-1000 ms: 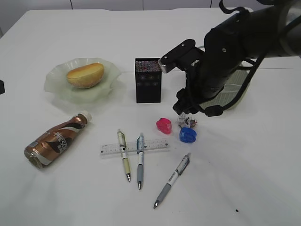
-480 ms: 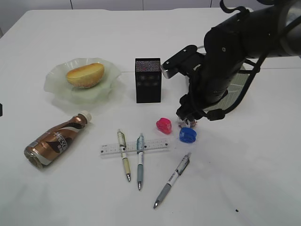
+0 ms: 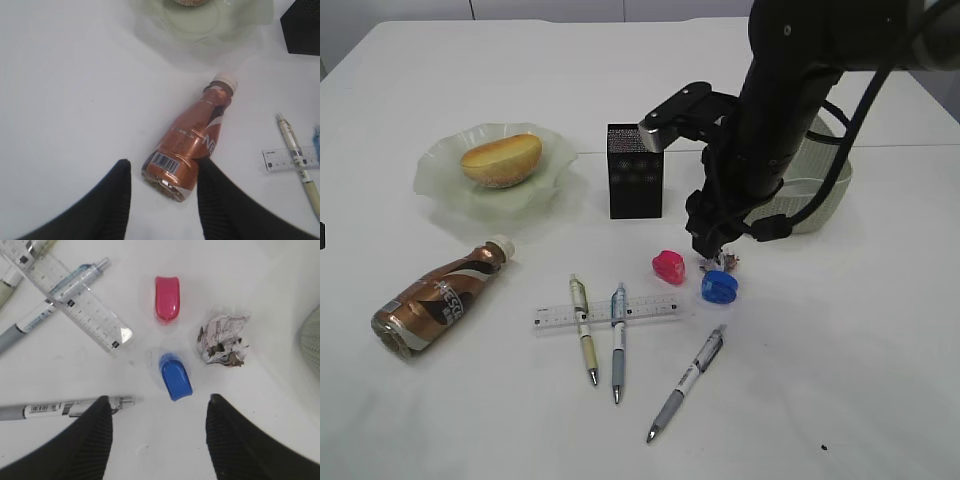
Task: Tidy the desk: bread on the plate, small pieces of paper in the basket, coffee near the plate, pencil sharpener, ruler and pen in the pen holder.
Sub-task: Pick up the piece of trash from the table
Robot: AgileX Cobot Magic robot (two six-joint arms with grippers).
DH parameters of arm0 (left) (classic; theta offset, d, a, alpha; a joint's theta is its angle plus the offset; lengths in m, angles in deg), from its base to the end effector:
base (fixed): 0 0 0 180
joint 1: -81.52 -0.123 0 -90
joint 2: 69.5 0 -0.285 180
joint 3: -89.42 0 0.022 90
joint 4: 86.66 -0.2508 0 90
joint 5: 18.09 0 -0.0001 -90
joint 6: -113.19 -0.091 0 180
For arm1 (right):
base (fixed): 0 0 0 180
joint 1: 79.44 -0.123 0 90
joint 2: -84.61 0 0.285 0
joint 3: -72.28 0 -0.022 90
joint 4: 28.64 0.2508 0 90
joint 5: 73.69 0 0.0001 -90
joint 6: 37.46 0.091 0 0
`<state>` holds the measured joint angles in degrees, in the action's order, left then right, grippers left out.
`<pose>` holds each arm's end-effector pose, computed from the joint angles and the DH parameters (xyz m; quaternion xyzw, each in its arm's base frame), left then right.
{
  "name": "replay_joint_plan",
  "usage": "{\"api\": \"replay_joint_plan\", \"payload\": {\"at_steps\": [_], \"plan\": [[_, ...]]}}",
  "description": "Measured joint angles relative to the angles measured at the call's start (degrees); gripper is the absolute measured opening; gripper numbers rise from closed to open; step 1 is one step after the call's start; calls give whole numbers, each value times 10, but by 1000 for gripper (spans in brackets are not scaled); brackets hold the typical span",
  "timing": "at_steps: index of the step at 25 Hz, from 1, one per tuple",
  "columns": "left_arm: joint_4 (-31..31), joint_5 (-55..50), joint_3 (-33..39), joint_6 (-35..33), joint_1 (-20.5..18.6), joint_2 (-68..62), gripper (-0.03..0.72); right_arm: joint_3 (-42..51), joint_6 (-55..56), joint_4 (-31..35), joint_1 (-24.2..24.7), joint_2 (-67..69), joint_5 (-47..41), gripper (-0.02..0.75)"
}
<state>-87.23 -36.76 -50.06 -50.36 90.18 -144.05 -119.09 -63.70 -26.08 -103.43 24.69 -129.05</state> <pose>0.2237 -0.0338 0.2484 -0.0588 0.9177 -0.0822 0.3841 0.3754 0.1707 0.2225 -0.4112 0.9008 0.0172 0.1389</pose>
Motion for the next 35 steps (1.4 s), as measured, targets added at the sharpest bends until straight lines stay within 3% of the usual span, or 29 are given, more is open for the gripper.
{"api": "replay_joint_plan", "payload": {"at_steps": [13,29,35], "plan": [[1,0,0,0,0,0,319,-143,-120,82,80,87,-125,470],[-8,-17,0,0,0,0,319,-165,-150,117,81,92,-118,472],[-13,-23,-1,0,0,0,319,-165,-149,118,81,92,-107,535]]}}
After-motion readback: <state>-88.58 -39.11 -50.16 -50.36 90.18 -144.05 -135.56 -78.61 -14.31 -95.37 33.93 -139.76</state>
